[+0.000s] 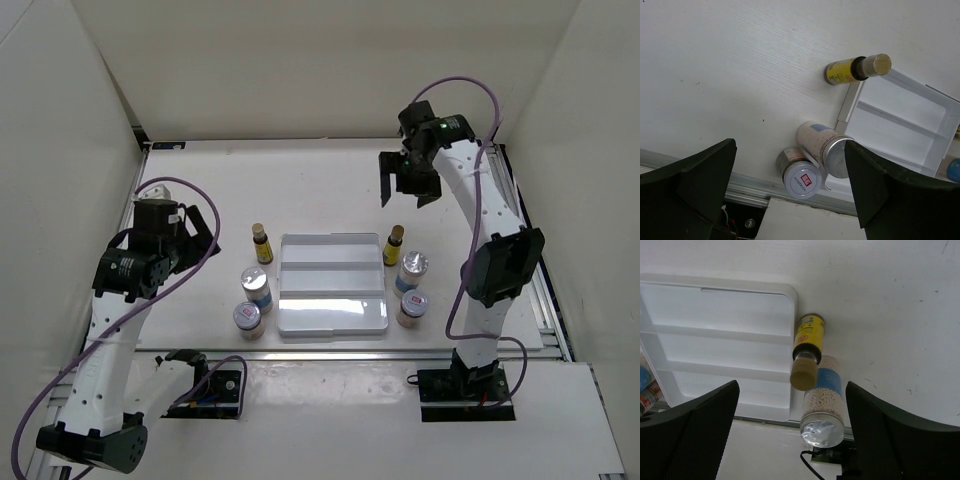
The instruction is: Organize the condiment bottles
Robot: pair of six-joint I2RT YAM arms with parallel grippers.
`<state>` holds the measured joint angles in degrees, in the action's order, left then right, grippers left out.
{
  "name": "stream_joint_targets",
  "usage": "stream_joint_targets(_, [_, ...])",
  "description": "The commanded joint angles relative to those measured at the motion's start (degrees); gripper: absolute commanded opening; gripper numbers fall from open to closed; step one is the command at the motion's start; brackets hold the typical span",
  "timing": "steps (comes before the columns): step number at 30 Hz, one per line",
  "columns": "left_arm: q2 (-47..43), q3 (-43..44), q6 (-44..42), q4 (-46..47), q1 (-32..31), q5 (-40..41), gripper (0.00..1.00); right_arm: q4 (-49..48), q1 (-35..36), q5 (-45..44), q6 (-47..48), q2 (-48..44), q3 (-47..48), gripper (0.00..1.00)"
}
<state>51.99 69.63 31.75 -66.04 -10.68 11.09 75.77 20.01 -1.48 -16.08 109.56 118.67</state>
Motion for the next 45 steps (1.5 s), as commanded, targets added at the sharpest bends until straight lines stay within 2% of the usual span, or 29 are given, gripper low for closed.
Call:
stream_joint_targets(1, [-1.27, -1.59, -0.37, -0.67, -0.22, 2.00, 1.00, 2.98, 3.54, -2.57, 0.26, 0.82, 1.03, 0.89])
stream_joint_targets(6, [-1.27, -1.60, -0.37, -0.67, -0.22, 2.00, 1.00, 8.17, 4.07, -3.09, -1.41, 5.13, 2.70, 0.78])
stream_joint_targets(15, [-1.27, -2.65, -0.37, -0.67, -0.22, 2.00, 1.00, 8.17, 4.07, -3.71, -3.08, 4.52, -3.01, 0.74])
stream_joint_targets(19, [-1.27, -2.65, -0.37, -0.67, -0.75, 2.00, 1.00, 8.17, 4.07, -3.71, -3.08, 4.52, -3.62, 0.64])
stream_joint_targets(30, [-1.27, -3.18, -0.37, -0.67, -0.75, 2.00, 1.00, 8.17, 3.02, -3.71, -3.08, 4.00, -8.19, 0.61])
stream_joint_targets(37, [-1.27, -3.71, -0.37, -0.14, -0.75, 2.00, 1.00, 9.57, 2.50, -6.00, -3.61, 3.38, -8.81, 0.47])
stream_joint_targets(39, [-1.27, -3.71, -0.37, -0.14, -0.75, 2.00, 1.00, 9.57, 2.49, -6.52, -3.61, 2.77, -9.34, 0.47])
stream_joint_targets(43, [-1.27, -3.71, 0.16, -0.14, -0.75, 2.00, 1.00, 10.10, 2.49, -6.52, -3.61, 2.24, -9.34, 0.37])
stream_joint_targets(45, [-1.27, -4.23, 0.16, -0.14, -0.75, 2.00, 1.00, 10.63, 2.49, -7.04, -3.61, 1.71, -7.59, 0.28])
